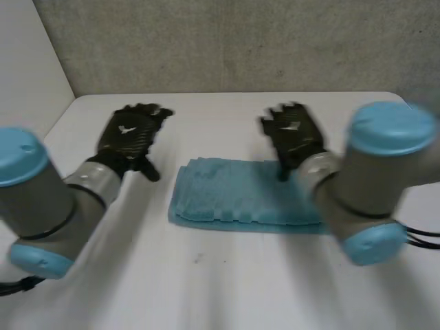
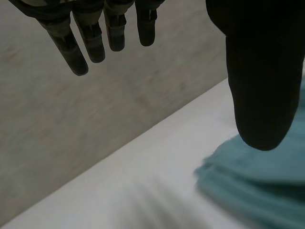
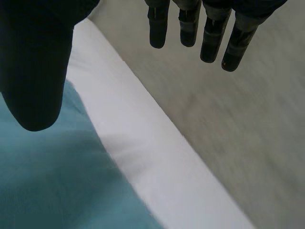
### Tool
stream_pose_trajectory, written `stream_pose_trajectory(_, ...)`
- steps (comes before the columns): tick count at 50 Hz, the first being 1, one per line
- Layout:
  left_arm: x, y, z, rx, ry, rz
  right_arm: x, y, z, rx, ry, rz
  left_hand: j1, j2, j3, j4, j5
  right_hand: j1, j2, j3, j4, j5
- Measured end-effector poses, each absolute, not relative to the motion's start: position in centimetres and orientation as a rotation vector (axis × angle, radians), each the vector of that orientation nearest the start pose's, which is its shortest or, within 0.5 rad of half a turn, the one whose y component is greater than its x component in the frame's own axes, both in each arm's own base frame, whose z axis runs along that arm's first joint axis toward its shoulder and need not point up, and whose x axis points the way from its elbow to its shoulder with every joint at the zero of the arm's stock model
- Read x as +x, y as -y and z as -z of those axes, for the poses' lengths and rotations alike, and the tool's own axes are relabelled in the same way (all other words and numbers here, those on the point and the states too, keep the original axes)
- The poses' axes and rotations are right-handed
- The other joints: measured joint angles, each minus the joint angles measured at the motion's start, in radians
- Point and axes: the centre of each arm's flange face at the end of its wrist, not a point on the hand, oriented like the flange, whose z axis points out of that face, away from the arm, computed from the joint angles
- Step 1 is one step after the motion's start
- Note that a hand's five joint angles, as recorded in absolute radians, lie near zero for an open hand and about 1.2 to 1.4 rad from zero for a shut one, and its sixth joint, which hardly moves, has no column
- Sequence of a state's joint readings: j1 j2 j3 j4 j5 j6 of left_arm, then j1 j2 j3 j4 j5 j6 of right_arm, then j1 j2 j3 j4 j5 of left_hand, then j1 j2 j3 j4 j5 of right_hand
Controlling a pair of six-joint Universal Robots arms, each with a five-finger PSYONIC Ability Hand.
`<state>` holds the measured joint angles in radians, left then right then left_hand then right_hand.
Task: Fold the laundry
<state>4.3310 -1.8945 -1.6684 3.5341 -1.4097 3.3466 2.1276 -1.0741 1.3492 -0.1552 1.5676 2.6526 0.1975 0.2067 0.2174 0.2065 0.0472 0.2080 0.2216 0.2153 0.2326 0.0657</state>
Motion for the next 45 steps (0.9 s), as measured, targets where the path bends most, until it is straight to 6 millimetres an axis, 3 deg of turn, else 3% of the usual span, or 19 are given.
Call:
stream_pose_trajectory(3,-29.6,27.4,-20.7,0.980,-2.264,2.382,28.4,28.2,-21.0,-1.011,-2.153,1.989,0.000,0.000,0.000,0.000,0.000,0.000,0.000,0.000,0.000,0.000)
stream_pose_trajectory(4,-31.2,27.0,-20.5,1.036,-2.261,2.402,26.0,28.6,-20.1,-0.939,-2.238,1.925,0.000,0.000,0.000,0.000,0.000,0.000,0.000,0.000,0.000,0.000)
stream_pose_trajectory(6,-31.2,27.0,-20.5,1.036,-2.261,2.402,26.0,28.6,-20.1,-0.939,-2.238,1.925,0.000,0.000,0.000,0.000,0.000,0.000,0.000,0.000,0.000,0.000)
stream_pose_trajectory(7,-32.6,26.7,-20.1,1.083,-2.261,2.413,25.2,28.7,-19.8,-0.916,-2.265,1.901,0.000,0.000,0.000,0.000,0.000,0.000,0.000,0.000,0.000,0.000)
stream_pose_trajectory(8,-33.3,26.6,-19.7,1.108,-2.267,2.411,22.7,28.7,-18.0,-0.860,-2.346,1.799,0.000,0.000,0.000,0.000,0.000,0.000,0.001,0.000,0.000,0.000)
stream_pose_trajectory(11,-34.2,26.6,-18.9,1.134,-2.278,2.403,21.6,28.7,-17.1,-0.840,-2.375,1.750,0.000,0.000,0.000,0.000,0.000,0.006,0.012,0.018,0.010,0.010)
stream_pose_trajectory(13,-35.1,26.8,-17.6,1.163,-2.300,2.379,19.8,28.4,-15.4,-0.807,-2.410,1.672,0.000,0.000,0.000,0.000,0.000,0.067,0.106,0.108,0.089,0.088)
stream_pose_trajectory(16,-35.4,26.8,-16.8,1.167,-2.317,2.357,18.9,28.4,-14.3,-0.791,-2.415,1.646,0.000,0.000,0.000,0.000,0.000,0.198,0.249,0.260,0.235,0.217)
stream_pose_trajectory(18,-35.3,26.9,-16.7,1.156,-2.323,2.347,18.6,28.5,-13.7,-0.787,-2.414,1.645,0.000,0.000,0.000,0.000,0.000,0.374,0.447,0.449,0.431,0.403)
stream_pose_trajectory(19,-35.1,26.9,-16.7,1.141,-2.326,2.340,18.5,28.7,-13.3,-0.787,-2.411,1.651,0.000,0.000,0.000,0.000,0.000,0.602,0.749,0.750,0.733,0.696)
stream_pose_trajectory(21,-34.8,26.9,-16.9,1.123,-2.327,2.334,18.5,29.0,-13.1,-0.788,-2.407,1.661,0.000,0.000,0.000,0.000,0.000,0.678,0.894,0.895,0.871,0.828)
stream_pose_trajectory(27,-33.2,26.6,-18.4,1.031,-2.308,2.329,18.5,30.2,-13.5,-0.797,-2.369,1.751,0.000,0.000,0.000,0.000,0.000,0.719,0.949,0.966,0.957,0.894)
stream_pose_trajectory(31,-31.3,26.4,-20.0,0.950,-2.284,2.337,19.8,31.9,-16.9,-0.827,-2.249,1.937,0.000,0.000,0.000,0.000,0.000,0.719,0.949,0.966,0.959,0.903)
stream_pose_trajectory(33,-30.8,26.3,-20.4,0.930,-2.276,2.341,20.3,32.0,-17.5,-0.839,-2.222,1.956,0.000,0.000,0.000,0.000,0.000,0.719,0.949,0.966,0.959,0.903)
stream_pose_trajectory(34,-29.7,26.1,-21.3,0.887,-2.261,2.348,23.7,31.5,-19.9,-0.905,-2.094,2.004,0.000,0.000,0.000,0.000,0.000,0.729,0.950,0.969,0.960,0.913)
stream_pose_trajectory(36,-28.9,26.0,-21.9,0.853,-2.249,2.352,26.5,30.6,-20.9,-0.963,-2.010,1.995,0.000,0.000,0.000,0.000,0.000,0.729,0.950,0.970,0.960,0.918)
stream_pose_trajectory(37,-28.4,25.9,-22.2,0.829,-2.242,2.353,28.9,29.6,-21.3,-1.014,-1.947,1.970,0.000,0.000,0.000,0.000,0.000,0.730,0.950,0.970,0.960,0.919)
stream_pose_trajectory(40,-27.1,25.8,-22.9,0.763,-2.224,2.351,35.1,25.9,-20.9,-1.153,-1.802,1.861,0.000,0.000,0.000,0.000,0.000,0.740,0.950,0.972,0.960,0.920)
stream_pose_trajectory(45,-25.8,25.8,-23.4,0.692,-2.210,2.342,40.6,20.8,-18.8,-1.304,-1.681,1.711,0.000,0.000,0.000,0.000,0.000,0.745,0.950,0.974,0.960,0.920)
